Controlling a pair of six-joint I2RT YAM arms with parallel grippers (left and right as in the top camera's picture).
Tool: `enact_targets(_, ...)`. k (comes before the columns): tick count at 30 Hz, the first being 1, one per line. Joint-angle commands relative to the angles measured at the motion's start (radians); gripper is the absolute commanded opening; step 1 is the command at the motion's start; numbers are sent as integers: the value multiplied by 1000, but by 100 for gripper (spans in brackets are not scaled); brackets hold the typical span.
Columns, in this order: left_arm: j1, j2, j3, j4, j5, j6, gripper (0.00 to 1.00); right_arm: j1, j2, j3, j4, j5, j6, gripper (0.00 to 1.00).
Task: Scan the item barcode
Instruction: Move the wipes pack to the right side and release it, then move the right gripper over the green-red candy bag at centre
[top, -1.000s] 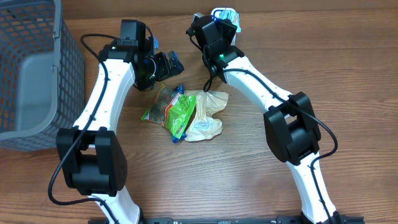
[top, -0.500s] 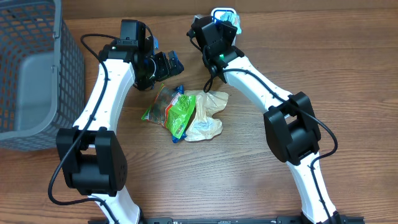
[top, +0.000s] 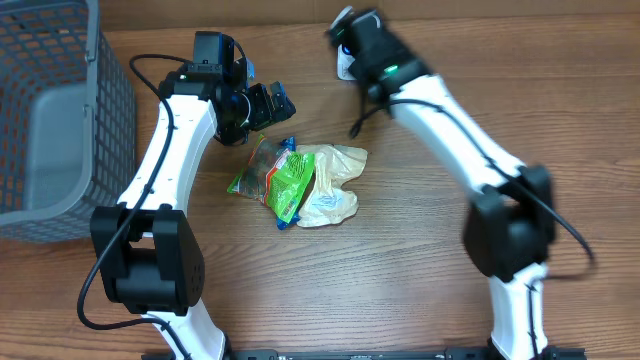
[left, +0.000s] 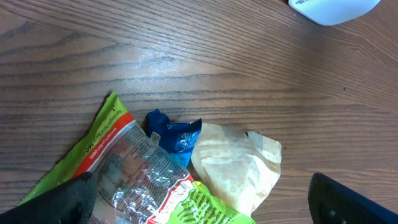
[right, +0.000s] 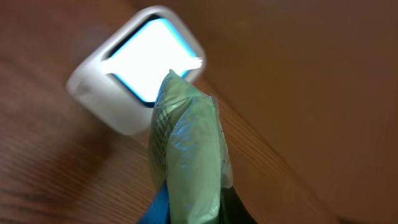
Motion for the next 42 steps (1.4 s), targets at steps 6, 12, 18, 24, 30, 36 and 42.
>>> enact_targets(6, 3, -19, 13, -2, -7, 14, 100, -261, -349, 18, -364, -262, 727, 4)
enact_targets(12, 3, -19, 13, -2, -7, 14, 100, -605, -326, -10, -612, -676, 824, 4)
enact_targets(18, 3, -19, 13, -2, -7, 14, 100, -840, -302, -222, -546, -827, 821, 4)
enact_targets(24, 3, -19, 13, -2, -7, 14, 100, -952, -302, -468, -380, -864, 820, 4)
enact_targets(30, 3, -19, 13, -2, -7, 14, 100, -987, -302, -595, -253, -856, 793, 39)
enact_targets(36, 3, -19, 13, -2, -7, 14, 100, -987, -304, -554, -270, -863, 766, 70)
enact_targets(42, 3, -19, 13, -2, -7, 14, 100, -952, -306, -385, -399, -916, 671, 77)
